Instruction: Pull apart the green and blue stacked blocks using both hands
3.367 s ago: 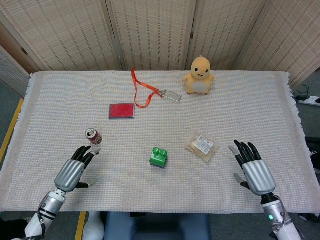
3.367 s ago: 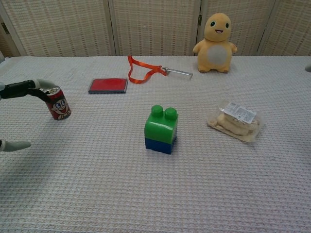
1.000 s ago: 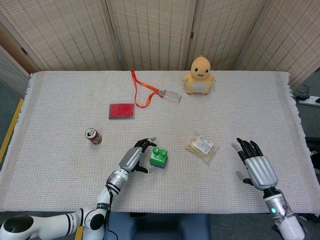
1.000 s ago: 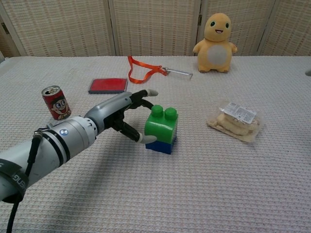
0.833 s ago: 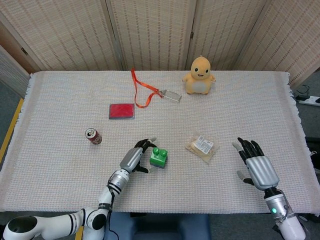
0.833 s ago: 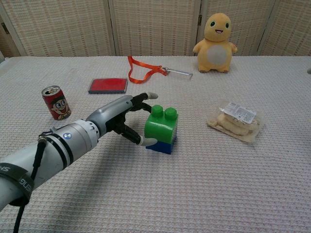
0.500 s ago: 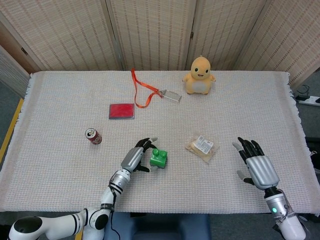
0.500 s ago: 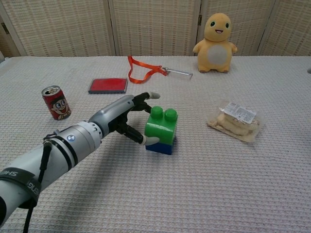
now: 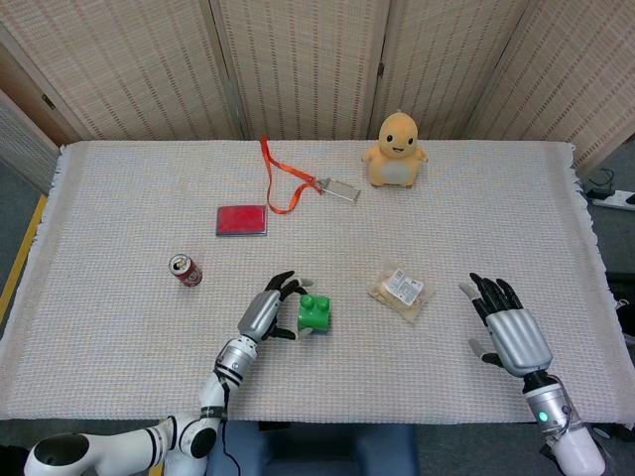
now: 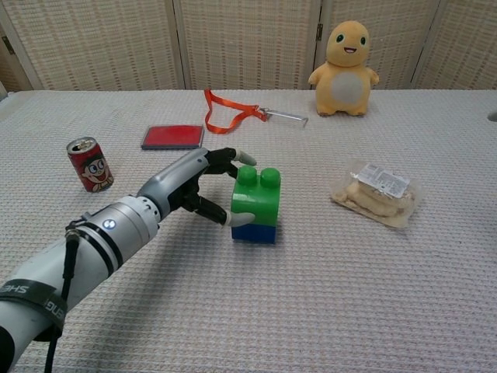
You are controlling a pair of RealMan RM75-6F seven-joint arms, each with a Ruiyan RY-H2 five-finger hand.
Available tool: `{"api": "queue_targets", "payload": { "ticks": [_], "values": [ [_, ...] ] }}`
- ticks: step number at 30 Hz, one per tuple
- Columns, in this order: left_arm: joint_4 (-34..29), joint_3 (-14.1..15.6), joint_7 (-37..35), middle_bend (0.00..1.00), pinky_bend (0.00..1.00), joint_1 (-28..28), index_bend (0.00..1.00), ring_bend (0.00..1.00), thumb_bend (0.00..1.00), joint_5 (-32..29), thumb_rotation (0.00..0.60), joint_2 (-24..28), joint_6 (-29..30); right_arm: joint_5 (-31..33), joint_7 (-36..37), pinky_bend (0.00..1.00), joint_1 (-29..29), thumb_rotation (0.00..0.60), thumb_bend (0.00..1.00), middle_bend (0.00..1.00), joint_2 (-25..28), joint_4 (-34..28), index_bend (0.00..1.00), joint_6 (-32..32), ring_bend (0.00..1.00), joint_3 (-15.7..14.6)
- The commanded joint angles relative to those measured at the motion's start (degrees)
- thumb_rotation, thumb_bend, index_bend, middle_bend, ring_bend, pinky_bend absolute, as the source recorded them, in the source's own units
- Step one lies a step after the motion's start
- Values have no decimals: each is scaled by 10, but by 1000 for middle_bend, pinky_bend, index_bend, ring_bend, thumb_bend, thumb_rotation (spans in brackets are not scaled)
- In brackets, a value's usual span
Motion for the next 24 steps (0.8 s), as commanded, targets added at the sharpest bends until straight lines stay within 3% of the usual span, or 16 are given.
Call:
{"api": "queue_targets", "payload": {
  "ticks": [1, 7, 10, 20, 24],
  "values": [
    [2, 2, -19, 603, 0, 7, 285, 119, 262, 7, 600, -2, 10, 0, 2, 0, 2, 600, 362, 0, -1, 1, 0, -3, 0, 0],
    [-19, 11, -35, 658, 0, 21, 330, 150, 269, 19, 600, 11, 26, 0, 27, 0, 17, 600, 362, 0, -9, 19, 0, -30, 0, 1],
    [-47, 13, -40, 671, 0, 28, 340, 159, 272, 22, 600, 28, 31, -14, 82, 0, 36, 600, 363, 0, -16, 33, 0, -61, 0, -2],
    [-141, 3, -29, 693, 0, 50, 372, 182, 283, 22, 600, 84, 61, -109, 388, 0, 93, 600, 362, 0, -79, 134, 0, -82, 0, -18],
    [-169, -3, -27, 693, 0, 56, 381, 182, 296, 18, 600, 96, 69, -143, 625, 0, 135, 600, 362, 0, -122, 190, 0, -86, 0, -25]
  ]
}}
